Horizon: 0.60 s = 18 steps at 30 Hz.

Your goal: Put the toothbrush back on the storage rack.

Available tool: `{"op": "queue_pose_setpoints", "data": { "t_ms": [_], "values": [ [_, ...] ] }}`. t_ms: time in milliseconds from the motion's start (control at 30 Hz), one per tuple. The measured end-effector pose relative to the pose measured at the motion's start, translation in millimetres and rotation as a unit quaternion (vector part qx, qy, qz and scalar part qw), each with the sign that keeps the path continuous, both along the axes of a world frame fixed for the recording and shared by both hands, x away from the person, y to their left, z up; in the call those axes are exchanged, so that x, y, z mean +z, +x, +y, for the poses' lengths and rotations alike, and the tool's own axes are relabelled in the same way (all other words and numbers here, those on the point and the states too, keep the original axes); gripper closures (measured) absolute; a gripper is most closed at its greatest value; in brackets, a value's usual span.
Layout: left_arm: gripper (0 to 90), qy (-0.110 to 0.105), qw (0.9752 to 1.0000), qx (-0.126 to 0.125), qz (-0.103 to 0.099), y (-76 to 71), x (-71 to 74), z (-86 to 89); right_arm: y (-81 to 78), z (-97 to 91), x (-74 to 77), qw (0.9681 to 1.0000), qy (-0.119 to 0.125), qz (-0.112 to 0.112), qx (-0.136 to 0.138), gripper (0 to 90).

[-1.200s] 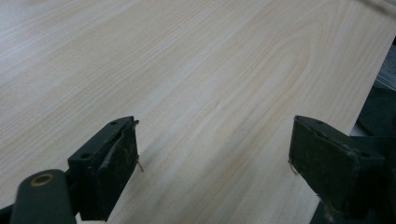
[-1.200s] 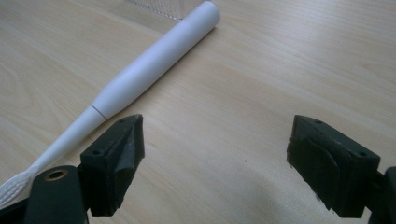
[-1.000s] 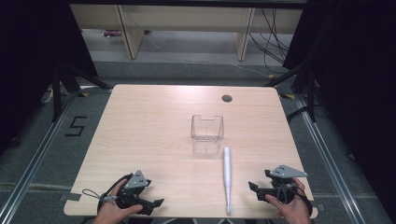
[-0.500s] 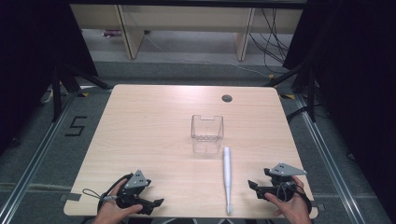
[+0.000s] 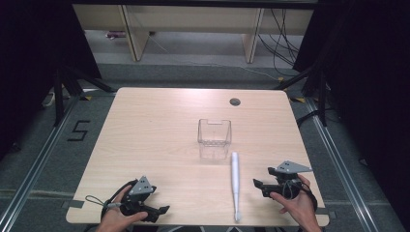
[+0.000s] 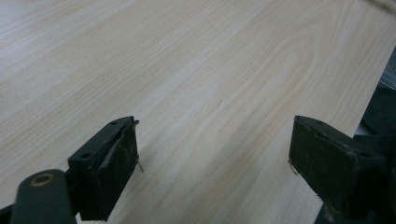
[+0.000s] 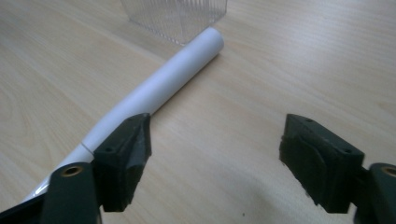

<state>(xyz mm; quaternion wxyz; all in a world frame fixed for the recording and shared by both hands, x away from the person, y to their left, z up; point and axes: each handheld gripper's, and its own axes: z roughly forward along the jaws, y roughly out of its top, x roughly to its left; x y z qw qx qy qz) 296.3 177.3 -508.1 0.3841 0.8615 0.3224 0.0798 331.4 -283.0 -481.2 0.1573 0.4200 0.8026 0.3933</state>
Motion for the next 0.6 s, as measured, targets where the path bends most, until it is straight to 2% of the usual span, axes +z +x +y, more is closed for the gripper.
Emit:
{"op": "queue_pose_setpoints", "data": {
  "t_ms": [33,100,133,200,233,267,300,333,400,433,467,500,600],
  "values": [
    [14.9,0.001,1.0000,-0.004,0.001,-0.7,0.4,-0.3,2.6,4.1,2.1,0.9998,0.021,0.005,-0.005,32.0],
    [14.9,-0.002,1.0000,-0.002,-0.001,-0.6,0.2,-0.6,6.6,4.8,4.7,0.9999,0.004,-0.006,0.008,36.9],
    [14.9,-0.002,1.0000,-0.002,-0.001,-0.6,0.2,-0.6,6.3,7.7,5.5,0.9999,0.006,0.004,0.009,38.5],
    [14.9,0.001,1.0000,-0.001,-0.001,0.0,-0.1,0.0,8.6,8.9,5.7,0.9998,0.001,0.002,0.018,40.1],
    [14.9,-0.001,1.0000,-0.001,0.001,-0.7,-0.3,-0.3,9.7,11.8,6.1,0.9997,-0.004,0.000,0.023,44.4],
    [14.9,-0.001,1.0000,-0.001,0.001,-0.7,-0.3,-0.3,9.7,11.8,6.1,0.9997,-0.004,0.000,0.023,44.4],
    [14.9,0.001,1.0000,-0.001,-0.001,0.0,-0.1,0.0,13.2,14.0,5.9,0.9994,-0.003,-0.003,0.033,48.8],
    [14.9,0.001,1.0000,0.000,0.000,0.0,-0.1,-0.1,13.5,15.5,5.9,0.9995,0.003,0.004,0.031,50.1],
    [14.9,0.001,1.0000,-0.001,-0.001,-0.2,-0.1,-0.2,16.0,15.1,6.4,0.9995,-0.001,0.002,0.033,51.2],
    [14.9,0.003,1.0000,-0.005,0.001,-0.5,0.2,0.1,17.4,16.4,6.8,0.9996,0.007,0.010,0.026,53.9],
    [14.9,0.001,1.0000,-0.001,-0.001,-0.4,-0.2,-0.1,20.3,15.7,6.7,0.9995,0.009,0.003,0.029,54.8],
    [14.9,-0.005,1.0000,0.004,0.002,-1.1,-0.5,-0.3,24.2,16.2,6.4,0.9994,0.021,0.005,0.029,59.4],
    [14.9,-0.003,1.0000,0.002,-0.001,-1.1,-0.3,0.1,26.8,17.0,6.6,0.9992,0.018,0.012,0.033,62.3]
  ]
}}
